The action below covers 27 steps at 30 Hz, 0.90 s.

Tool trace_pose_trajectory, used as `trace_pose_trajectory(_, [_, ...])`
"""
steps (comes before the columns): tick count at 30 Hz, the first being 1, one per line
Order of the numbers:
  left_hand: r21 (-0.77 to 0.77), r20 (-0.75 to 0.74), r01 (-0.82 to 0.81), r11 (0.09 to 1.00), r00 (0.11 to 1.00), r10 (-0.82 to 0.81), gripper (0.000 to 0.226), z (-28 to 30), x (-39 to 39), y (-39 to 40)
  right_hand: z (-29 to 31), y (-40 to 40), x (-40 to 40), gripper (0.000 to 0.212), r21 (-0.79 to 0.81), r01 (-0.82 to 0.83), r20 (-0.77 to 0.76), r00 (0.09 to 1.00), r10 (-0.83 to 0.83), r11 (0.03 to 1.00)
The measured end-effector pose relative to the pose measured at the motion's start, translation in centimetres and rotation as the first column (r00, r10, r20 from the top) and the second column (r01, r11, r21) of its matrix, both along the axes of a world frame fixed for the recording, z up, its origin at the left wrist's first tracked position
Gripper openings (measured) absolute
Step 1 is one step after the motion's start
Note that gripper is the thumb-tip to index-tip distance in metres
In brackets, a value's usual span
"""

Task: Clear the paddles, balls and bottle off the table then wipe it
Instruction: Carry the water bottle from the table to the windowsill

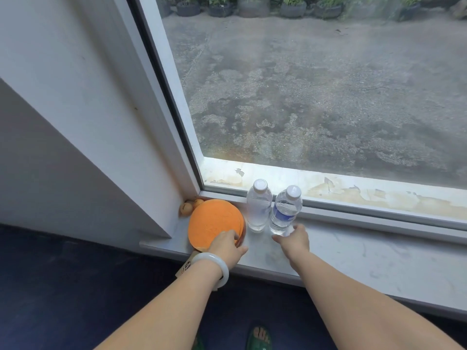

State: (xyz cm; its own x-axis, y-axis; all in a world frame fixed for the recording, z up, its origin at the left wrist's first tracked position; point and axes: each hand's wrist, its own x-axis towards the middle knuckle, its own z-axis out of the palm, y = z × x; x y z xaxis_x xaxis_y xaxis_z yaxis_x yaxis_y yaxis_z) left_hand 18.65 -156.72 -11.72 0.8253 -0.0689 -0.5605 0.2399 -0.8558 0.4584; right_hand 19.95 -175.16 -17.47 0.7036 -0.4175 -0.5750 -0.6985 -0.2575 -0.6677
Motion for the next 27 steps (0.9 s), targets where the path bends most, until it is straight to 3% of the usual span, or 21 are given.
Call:
trace_pose_trajectory(4, [-0.003,-0.001,-0.022,1.000,1.000,0.022,0.047,1.0,-0.5,0.9,0.8,0.2,-1.4,0.056,-0.033,-0.056,-0.163,0.985,0.050,0.998])
trace_pose_trajectory(7, [-0.010,0.015,-0.037,0.999,0.999,0.037,0.047,2.0,-0.9,2.2,1.7,0.4,-2.0,0.032,-0.056,-0.133,-0.196,0.973,0.120,0.989])
trace_pose_trajectory(8, [-0.014,0.023,-0.039,0.999,0.999,0.040,0.047,2.4,-1.1,2.8,2.0,0.6,-2.1,0.035,-0.066,-0.161,-0.194,0.970,0.146,0.985])
trace_pose_trajectory(17, [-0.049,0.112,-0.076,0.996,0.990,0.081,0.043,6.2,-6.2,12.0,6.8,9.2,-4.2,0.037,-0.002,-0.262,0.004,0.965,0.262,0.965])
trace_pose_trajectory(27, [-0.033,0.202,-0.231,0.972,0.951,0.233,0.041,9.3,-13.3,27.8,12.4,24.7,-6.9,0.030,-0.060,-0.479,0.116,0.868,0.483,0.876])
